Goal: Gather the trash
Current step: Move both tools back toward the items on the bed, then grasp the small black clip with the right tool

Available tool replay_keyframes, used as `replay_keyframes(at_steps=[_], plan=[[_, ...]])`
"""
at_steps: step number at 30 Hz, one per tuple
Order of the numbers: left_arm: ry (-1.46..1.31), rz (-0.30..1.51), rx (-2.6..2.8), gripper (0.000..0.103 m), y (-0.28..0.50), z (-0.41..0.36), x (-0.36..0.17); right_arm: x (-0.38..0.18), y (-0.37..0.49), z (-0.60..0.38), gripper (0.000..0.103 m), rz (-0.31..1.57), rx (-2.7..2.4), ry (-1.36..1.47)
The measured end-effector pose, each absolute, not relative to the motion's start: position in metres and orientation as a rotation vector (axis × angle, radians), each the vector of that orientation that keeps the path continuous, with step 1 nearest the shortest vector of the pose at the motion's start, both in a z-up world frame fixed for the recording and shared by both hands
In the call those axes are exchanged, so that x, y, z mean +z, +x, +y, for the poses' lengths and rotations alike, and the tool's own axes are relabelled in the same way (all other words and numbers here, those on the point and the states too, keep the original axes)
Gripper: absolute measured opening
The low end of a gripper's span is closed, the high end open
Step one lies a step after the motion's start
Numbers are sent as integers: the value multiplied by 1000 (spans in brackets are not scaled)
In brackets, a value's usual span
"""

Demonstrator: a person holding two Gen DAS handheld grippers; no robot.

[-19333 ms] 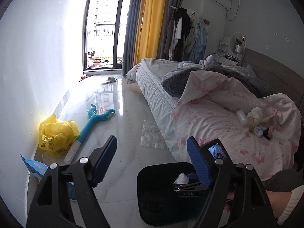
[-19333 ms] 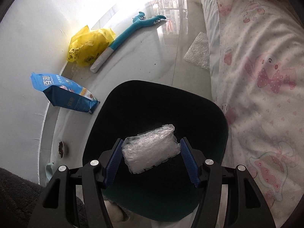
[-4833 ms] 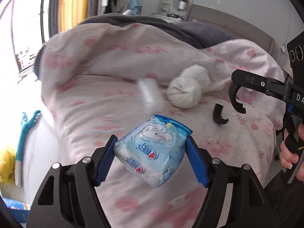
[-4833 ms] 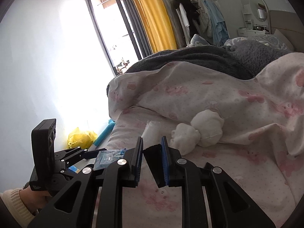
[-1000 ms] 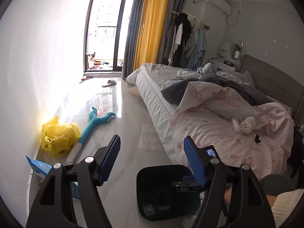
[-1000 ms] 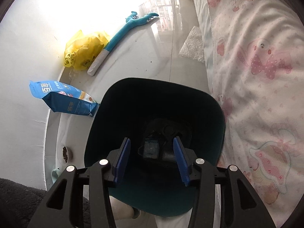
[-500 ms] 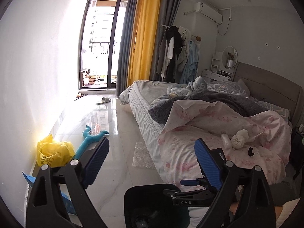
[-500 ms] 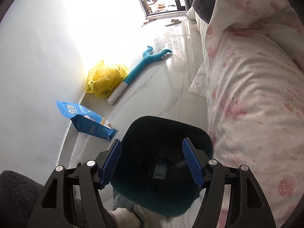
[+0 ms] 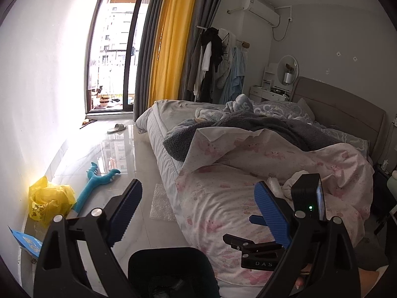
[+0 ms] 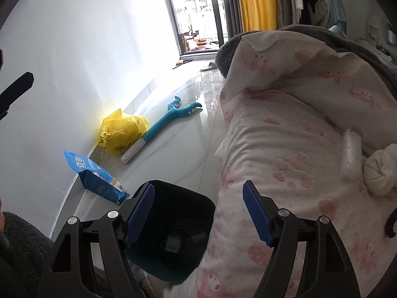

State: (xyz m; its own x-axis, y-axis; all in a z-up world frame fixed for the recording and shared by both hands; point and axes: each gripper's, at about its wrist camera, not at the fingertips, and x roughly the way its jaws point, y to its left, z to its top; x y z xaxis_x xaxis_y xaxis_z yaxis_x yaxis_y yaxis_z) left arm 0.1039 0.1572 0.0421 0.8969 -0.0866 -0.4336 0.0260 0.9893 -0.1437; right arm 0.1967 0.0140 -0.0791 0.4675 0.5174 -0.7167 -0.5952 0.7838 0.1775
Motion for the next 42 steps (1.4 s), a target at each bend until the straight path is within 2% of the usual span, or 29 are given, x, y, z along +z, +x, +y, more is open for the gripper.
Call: replay_keyframes(at_steps=[23, 42], plan=[[-202, 588, -126, 94, 172, 92, -8, -61, 227, -124, 80, 727, 494, -55], [-151, 658, -173, 94, 233, 38, -40, -75, 255, -208, 82, 764, 461, -86]])
